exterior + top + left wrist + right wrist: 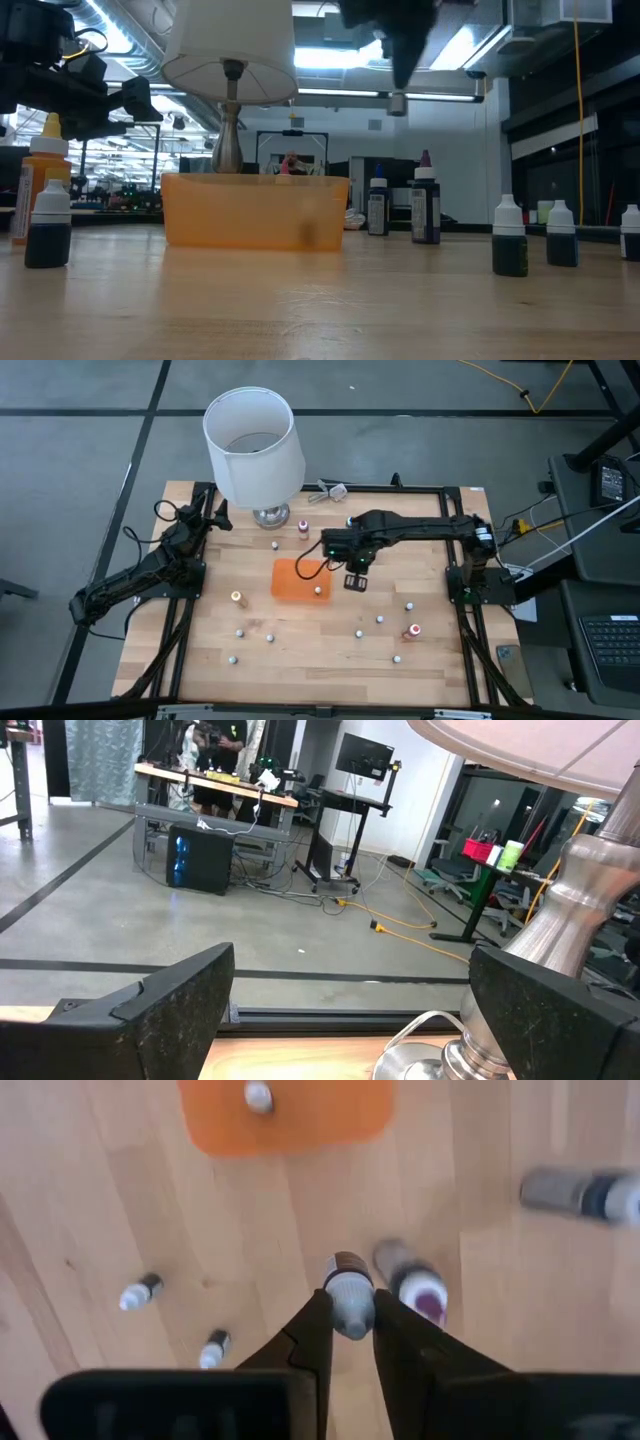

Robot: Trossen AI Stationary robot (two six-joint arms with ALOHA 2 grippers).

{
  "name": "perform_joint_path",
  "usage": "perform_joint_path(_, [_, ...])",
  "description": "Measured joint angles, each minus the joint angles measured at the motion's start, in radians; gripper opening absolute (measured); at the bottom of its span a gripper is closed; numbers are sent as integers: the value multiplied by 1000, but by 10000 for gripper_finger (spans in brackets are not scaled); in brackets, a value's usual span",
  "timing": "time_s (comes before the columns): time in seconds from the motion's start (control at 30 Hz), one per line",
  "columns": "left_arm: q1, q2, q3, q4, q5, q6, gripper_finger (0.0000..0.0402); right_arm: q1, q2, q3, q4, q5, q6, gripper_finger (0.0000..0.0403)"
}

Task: Pick & Place food coloring
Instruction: Put the small black food coloring bottle into the orange bin

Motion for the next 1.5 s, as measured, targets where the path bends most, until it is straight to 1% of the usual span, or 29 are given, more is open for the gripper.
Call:
perform_joint_path(0.37, [0,0,0,0,0,0,391,3,222,284,-1,-2,-93,65])
perform_joint_path(0.57, [0,0,0,0,0,0,391,3,317,367,7,-3,-140,68])
perform_joint_path(0.93, [0,0,0,0,0,0,391,23,407,380,122,-3,-202,67])
perform_joint_path(1.2, [0,0,0,0,0,0,391,51,472,380,150,-3,-268,68])
perform_joint_path(1.5, [0,0,0,0,0,0,391,60,527,379,190,-3,-294,69])
